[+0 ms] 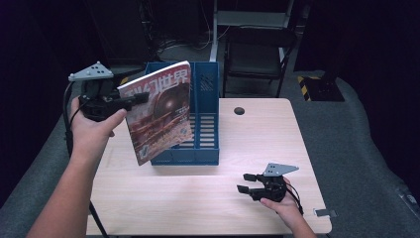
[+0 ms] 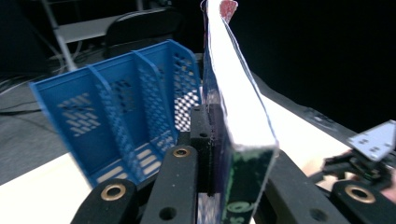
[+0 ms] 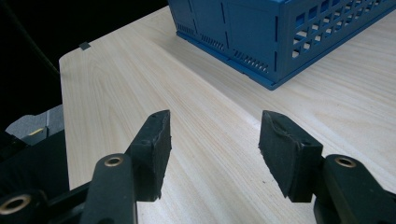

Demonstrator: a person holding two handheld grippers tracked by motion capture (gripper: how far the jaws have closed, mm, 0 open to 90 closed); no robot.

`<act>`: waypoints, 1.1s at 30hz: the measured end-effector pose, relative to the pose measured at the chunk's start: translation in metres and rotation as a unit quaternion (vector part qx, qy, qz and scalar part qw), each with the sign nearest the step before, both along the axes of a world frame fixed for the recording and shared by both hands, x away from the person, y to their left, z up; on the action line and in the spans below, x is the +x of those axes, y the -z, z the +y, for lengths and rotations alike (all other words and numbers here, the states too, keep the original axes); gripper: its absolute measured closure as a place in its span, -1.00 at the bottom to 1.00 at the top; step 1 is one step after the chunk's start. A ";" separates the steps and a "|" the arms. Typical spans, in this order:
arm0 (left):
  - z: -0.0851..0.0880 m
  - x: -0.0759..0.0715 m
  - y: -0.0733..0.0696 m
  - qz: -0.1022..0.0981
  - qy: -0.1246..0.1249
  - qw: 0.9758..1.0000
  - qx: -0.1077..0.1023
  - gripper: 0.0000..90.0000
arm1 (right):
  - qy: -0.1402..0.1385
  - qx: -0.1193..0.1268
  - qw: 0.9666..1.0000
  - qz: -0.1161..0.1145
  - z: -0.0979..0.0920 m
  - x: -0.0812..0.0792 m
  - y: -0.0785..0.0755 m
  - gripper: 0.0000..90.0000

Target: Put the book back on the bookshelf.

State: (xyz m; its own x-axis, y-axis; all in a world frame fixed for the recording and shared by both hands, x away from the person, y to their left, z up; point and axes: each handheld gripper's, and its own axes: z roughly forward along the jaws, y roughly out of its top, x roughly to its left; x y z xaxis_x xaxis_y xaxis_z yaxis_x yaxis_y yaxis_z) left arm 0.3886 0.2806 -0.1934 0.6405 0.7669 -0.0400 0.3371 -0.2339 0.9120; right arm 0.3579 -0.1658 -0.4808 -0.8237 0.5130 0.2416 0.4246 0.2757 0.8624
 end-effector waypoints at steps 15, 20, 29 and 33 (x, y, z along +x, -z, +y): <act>0.024 0.014 0.011 0.000 -0.094 0.996 -0.002 0.87 | 0.000 0.000 1.000 0.002 0.000 -0.001 0.000 -0.04; 0.030 0.020 0.017 0.000 -0.113 0.994 -0.005 0.87 | -0.001 -0.001 1.000 0.000 0.000 -0.001 0.000 -0.04; 0.031 0.036 0.025 -0.008 -0.145 0.989 -0.011 0.87 | -0.001 0.001 1.000 -0.005 -0.001 -0.002 -0.001 -0.03; 0.030 0.042 0.028 -0.017 -0.158 0.987 -0.019 0.87 | 0.000 0.003 1.000 -0.004 -0.003 -0.003 -0.001 -0.03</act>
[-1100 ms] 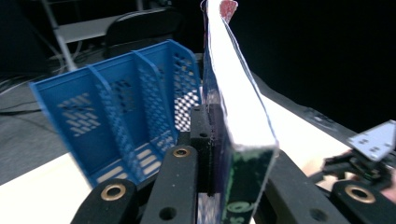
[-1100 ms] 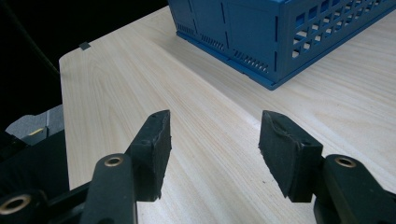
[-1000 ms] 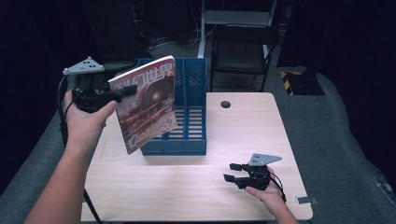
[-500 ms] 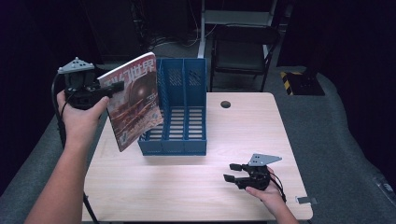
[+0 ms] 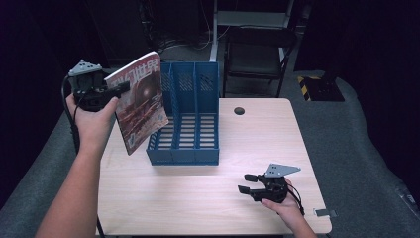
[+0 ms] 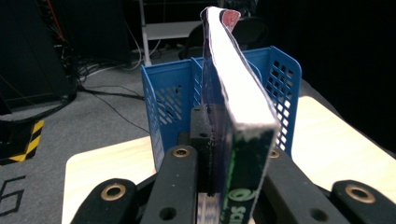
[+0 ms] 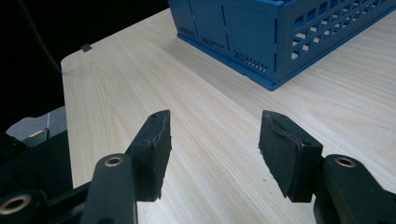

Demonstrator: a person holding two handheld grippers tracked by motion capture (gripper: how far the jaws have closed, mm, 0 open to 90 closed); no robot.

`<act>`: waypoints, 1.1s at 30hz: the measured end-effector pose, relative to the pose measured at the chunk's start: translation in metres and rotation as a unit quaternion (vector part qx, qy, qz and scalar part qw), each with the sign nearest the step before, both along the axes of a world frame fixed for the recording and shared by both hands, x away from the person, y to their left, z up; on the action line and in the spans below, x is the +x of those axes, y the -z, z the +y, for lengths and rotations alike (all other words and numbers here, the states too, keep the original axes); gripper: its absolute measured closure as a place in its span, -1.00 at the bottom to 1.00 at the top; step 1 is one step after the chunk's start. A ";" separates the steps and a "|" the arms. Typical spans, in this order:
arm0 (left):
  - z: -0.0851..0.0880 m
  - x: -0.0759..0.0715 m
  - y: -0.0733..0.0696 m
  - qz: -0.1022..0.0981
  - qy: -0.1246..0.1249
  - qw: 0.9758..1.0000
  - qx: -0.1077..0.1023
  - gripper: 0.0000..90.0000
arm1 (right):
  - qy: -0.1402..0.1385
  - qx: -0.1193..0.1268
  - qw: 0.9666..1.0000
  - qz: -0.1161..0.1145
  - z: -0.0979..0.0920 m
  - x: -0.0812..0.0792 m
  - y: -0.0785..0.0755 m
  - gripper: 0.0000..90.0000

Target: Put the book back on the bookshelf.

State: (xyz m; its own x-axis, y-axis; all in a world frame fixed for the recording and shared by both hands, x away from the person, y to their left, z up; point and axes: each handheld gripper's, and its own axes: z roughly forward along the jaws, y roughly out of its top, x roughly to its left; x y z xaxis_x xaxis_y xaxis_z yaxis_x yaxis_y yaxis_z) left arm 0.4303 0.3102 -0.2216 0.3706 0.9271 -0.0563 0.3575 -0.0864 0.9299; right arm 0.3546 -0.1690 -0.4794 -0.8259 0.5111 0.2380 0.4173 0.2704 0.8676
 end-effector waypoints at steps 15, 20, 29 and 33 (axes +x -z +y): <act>-0.010 0.019 0.005 -0.009 -0.015 1.000 -0.010 0.87 | 0.010 -0.013 1.000 -0.009 -0.004 -0.012 -0.001 -0.04; -0.015 0.025 0.006 -0.015 -0.018 1.000 -0.008 0.87 | 0.014 -0.012 1.000 -0.013 -0.006 -0.014 0.000 -0.03; -0.023 0.037 0.010 -0.021 -0.023 0.999 -0.011 0.87 | 0.021 -0.009 1.000 -0.010 -0.010 -0.016 -0.001 -0.04; -0.025 0.041 0.013 -0.020 -0.027 0.999 -0.012 0.87 | 0.021 -0.007 1.000 -0.009 -0.010 -0.016 -0.001 -0.04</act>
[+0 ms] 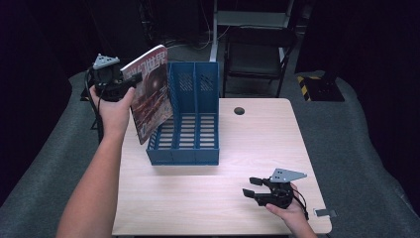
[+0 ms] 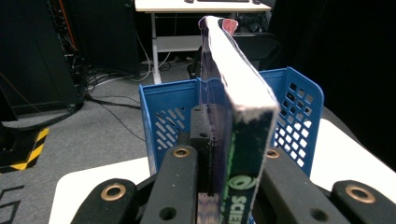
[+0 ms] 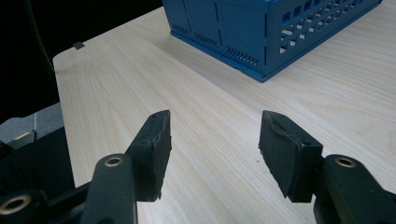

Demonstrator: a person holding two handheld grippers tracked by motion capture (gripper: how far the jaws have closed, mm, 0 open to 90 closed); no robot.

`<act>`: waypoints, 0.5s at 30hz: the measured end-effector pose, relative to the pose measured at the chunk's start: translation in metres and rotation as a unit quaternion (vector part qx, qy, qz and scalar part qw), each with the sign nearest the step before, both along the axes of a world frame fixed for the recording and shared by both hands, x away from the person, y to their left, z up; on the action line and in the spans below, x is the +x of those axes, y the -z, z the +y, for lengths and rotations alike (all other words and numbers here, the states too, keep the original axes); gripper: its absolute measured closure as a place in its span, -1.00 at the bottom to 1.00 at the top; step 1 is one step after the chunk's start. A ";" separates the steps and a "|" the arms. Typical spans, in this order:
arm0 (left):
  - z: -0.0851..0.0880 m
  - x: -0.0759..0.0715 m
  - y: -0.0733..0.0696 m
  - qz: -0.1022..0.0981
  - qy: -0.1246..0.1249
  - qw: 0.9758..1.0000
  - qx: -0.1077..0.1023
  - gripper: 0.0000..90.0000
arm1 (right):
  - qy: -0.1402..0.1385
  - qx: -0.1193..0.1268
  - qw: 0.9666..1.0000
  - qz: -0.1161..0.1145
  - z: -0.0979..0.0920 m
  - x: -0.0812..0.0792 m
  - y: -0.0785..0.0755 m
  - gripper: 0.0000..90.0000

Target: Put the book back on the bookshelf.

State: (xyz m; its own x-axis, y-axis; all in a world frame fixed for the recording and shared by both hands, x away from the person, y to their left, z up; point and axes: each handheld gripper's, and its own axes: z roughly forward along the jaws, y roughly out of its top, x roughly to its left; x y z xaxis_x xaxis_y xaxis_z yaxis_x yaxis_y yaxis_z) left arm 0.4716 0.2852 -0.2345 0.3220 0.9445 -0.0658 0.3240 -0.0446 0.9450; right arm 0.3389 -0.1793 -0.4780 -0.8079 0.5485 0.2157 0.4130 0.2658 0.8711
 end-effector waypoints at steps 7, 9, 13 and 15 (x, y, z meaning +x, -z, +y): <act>-0.005 0.008 0.010 -0.013 -0.012 1.000 -0.003 0.87 | -0.002 0.002 1.000 -0.003 0.001 0.000 -0.001 -0.03; -0.007 0.010 0.013 -0.016 -0.017 1.000 -0.006 0.87 | -0.004 0.004 1.000 -0.003 0.001 0.001 -0.001 -0.03; -0.009 0.017 0.020 -0.017 -0.025 1.000 -0.005 0.87 | -0.004 0.006 1.000 -0.003 0.001 0.001 -0.001 -0.04; -0.010 0.020 0.023 -0.020 -0.026 0.999 -0.004 0.87 | -0.004 0.006 1.000 -0.002 0.000 0.000 0.000 -0.03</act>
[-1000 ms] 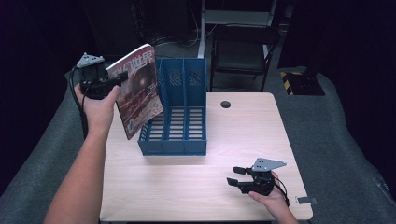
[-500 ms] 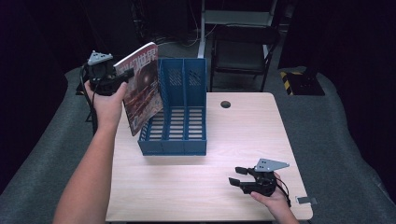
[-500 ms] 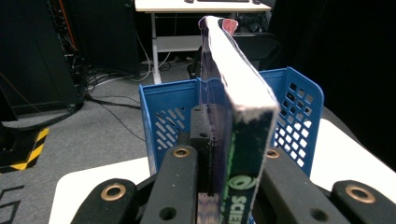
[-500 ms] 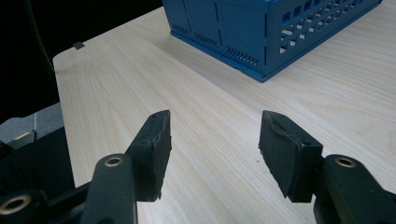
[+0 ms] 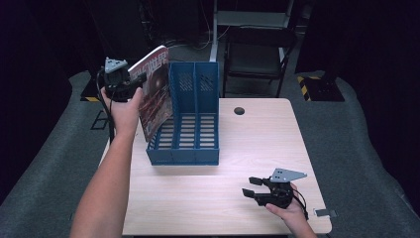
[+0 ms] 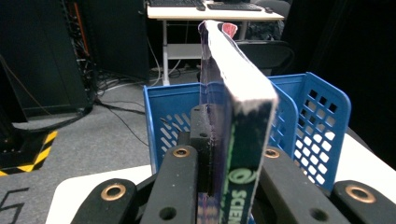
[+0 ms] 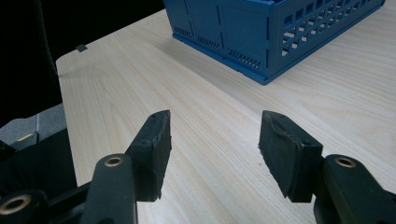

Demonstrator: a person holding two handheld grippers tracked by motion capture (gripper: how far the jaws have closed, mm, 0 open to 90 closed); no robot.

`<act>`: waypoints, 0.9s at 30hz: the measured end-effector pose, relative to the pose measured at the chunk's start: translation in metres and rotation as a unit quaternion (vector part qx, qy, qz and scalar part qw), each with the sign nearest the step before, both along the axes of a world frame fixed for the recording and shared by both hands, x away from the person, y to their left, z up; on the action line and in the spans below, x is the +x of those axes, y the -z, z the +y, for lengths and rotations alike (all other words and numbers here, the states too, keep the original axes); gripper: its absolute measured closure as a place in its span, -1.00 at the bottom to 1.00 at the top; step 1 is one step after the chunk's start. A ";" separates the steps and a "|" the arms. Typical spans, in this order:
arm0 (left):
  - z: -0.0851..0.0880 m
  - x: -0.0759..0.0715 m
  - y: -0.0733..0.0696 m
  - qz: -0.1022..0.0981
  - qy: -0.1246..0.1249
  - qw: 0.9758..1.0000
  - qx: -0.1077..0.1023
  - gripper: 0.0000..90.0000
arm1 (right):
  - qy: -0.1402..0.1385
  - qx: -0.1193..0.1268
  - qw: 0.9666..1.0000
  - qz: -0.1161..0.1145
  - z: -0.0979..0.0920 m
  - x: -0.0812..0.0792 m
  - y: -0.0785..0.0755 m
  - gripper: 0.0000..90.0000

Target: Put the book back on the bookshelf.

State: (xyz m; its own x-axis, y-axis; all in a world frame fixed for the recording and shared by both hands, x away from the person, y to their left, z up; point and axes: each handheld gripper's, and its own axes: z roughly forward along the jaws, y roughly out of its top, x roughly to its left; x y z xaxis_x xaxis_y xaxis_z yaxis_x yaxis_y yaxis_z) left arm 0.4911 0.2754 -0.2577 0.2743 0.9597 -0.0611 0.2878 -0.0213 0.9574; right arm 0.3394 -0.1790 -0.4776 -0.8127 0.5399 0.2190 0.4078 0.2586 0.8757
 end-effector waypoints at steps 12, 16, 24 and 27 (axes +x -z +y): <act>-0.005 0.011 0.023 -0.007 -0.021 1.000 -0.013 0.87 | 0.001 0.004 1.000 0.002 0.000 -0.001 -0.001 -0.03; -0.005 0.014 0.030 -0.003 -0.024 1.000 -0.017 0.87 | 0.001 0.005 1.000 -0.003 -0.001 0.001 0.000 -0.03; -0.006 0.017 0.046 0.003 -0.026 1.000 -0.014 0.87 | 0.001 0.005 1.000 -0.004 -0.001 0.001 0.000 -0.03; -0.005 0.020 0.051 0.011 -0.027 1.000 -0.013 0.87 | 0.002 0.004 1.000 -0.003 -0.001 0.001 0.000 -0.03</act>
State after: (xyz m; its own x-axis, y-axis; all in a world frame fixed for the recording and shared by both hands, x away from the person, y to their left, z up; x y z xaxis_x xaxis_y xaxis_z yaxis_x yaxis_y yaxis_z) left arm 0.5107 0.2700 -0.3089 0.2213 0.9709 -0.0916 0.3080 0.0196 0.9512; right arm 0.3402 -0.1797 -0.4776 -0.8118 0.5415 0.2184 0.4039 0.2507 0.8798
